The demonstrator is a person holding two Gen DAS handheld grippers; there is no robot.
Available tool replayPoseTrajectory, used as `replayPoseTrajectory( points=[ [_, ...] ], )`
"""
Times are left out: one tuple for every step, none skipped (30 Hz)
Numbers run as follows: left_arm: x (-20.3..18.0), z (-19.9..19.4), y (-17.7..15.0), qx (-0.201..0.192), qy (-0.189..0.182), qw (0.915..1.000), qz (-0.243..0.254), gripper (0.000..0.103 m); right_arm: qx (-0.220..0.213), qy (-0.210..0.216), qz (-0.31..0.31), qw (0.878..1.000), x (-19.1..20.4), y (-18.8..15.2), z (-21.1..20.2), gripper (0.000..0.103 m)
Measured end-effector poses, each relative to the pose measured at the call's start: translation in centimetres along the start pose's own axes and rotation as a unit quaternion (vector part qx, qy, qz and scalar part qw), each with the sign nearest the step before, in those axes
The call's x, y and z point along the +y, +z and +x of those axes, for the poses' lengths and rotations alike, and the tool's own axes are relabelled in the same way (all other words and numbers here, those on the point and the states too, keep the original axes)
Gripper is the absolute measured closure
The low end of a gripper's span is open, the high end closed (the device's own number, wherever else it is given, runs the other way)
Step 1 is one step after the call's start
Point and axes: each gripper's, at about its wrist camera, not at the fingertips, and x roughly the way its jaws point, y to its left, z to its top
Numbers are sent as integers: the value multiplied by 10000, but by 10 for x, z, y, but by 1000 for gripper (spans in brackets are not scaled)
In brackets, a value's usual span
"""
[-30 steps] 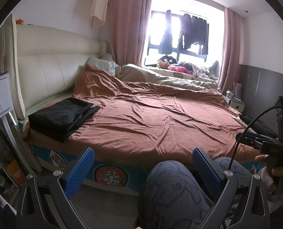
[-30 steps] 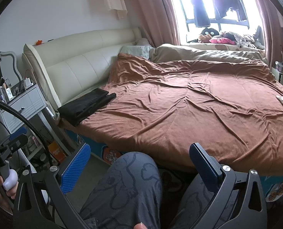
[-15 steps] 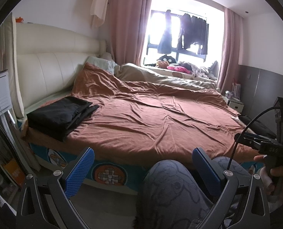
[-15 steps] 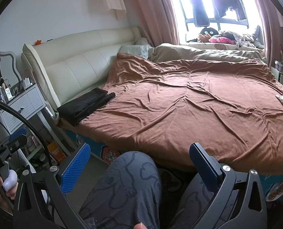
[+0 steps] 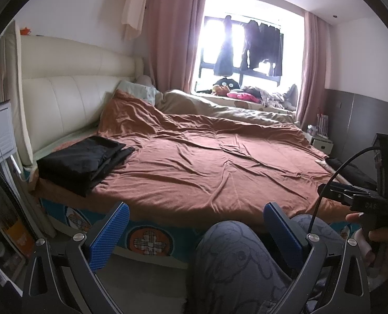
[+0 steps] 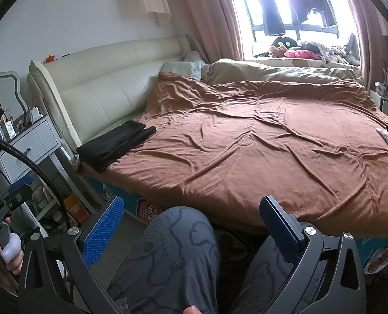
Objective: Fold large clothes
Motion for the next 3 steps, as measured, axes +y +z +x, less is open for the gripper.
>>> replayPoseTrajectory(
  points=[
    [0, -1, 0, -11, -17, 10000, -5, 0, -3, -4, 3, 10000, 0, 0, -1, 0],
    [0, -4, 2, -42, -17, 10000, 4, 0, -5, -11, 6, 10000, 0, 0, -1, 0],
    [-3, -6, 2, -75, 0, 10000, 27, 0, -10, -16, 7, 10000, 0, -1, -2, 0]
  ],
)
